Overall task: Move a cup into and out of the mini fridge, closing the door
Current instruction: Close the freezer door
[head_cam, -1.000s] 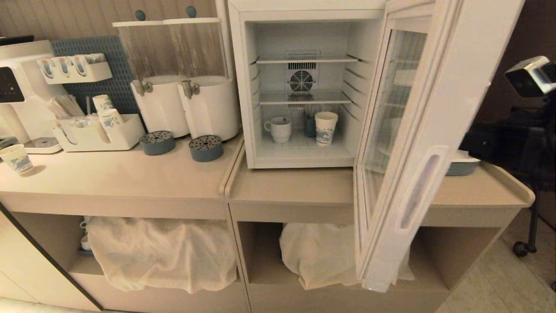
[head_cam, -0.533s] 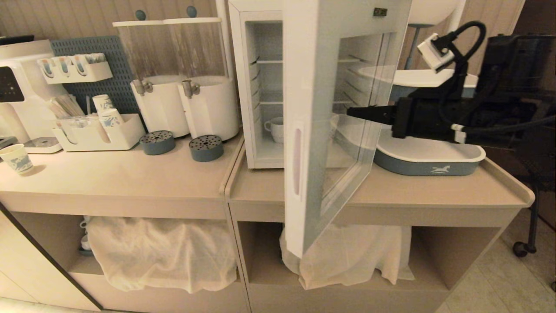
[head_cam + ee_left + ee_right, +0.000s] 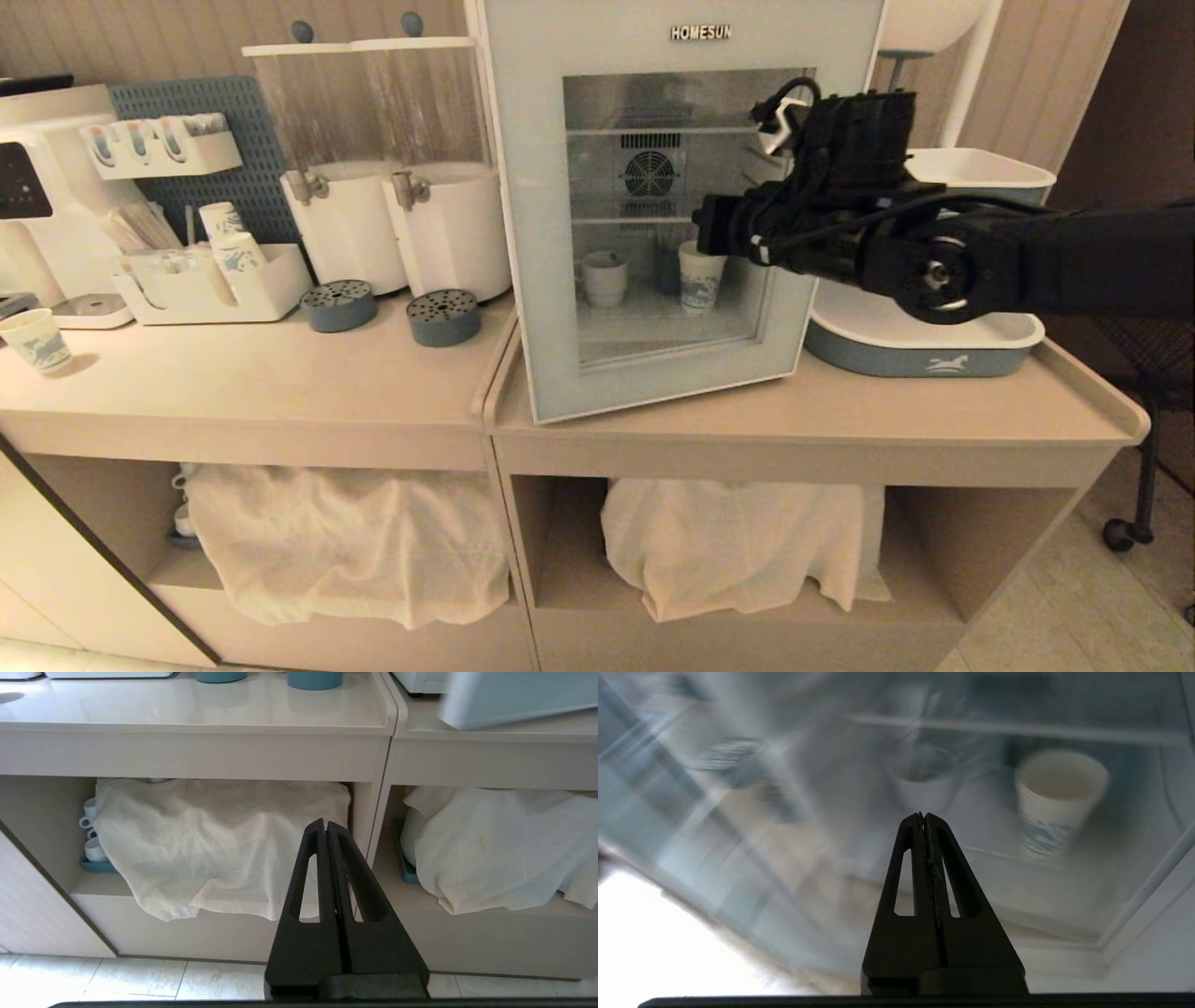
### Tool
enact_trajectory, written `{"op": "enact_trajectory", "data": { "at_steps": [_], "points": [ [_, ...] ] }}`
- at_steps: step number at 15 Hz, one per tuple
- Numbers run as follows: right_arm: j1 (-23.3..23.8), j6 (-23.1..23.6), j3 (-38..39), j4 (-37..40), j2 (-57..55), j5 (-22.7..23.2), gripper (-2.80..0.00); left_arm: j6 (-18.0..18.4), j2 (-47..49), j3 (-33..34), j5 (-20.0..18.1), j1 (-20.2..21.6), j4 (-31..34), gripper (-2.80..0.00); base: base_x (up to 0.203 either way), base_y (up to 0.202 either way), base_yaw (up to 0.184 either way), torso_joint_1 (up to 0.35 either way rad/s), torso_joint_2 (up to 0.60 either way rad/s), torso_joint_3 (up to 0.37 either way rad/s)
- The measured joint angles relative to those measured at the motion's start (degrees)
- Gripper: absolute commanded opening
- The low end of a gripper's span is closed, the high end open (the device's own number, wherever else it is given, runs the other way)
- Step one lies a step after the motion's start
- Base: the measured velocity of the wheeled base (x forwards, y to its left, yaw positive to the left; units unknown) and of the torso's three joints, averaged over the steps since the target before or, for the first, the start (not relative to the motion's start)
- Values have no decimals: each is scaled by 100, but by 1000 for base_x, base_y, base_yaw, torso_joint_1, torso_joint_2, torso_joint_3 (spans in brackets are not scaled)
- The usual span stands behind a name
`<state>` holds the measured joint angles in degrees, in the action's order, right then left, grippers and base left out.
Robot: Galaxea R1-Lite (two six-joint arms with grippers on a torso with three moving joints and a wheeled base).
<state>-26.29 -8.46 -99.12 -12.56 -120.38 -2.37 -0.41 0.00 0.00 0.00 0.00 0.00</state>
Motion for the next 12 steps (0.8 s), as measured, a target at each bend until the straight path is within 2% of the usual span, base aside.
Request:
{"op": "enact_trajectory", "data": {
  "at_steps": [3, 6, 8, 12],
  "points": [
    [-6, -11, -726, 300, -643, -599, -280, 0, 0, 0, 0, 0, 0, -280, 0, 0, 0, 0, 0, 0],
    [-23, -11, -992, 542, -881, -661, -280, 1, 0, 0, -2, 0, 2, -280, 0, 0, 0, 0, 0, 0],
    [-14, -16, -956, 531, -891, -668, -280, 0, 0, 0, 0, 0, 0, -280, 0, 0, 0, 0, 0, 0],
    [3, -16, -376, 499, -576, -611, -280, 0, 0, 0, 0, 0, 0, -280, 0, 0, 0, 0, 0, 0]
  ]
}}
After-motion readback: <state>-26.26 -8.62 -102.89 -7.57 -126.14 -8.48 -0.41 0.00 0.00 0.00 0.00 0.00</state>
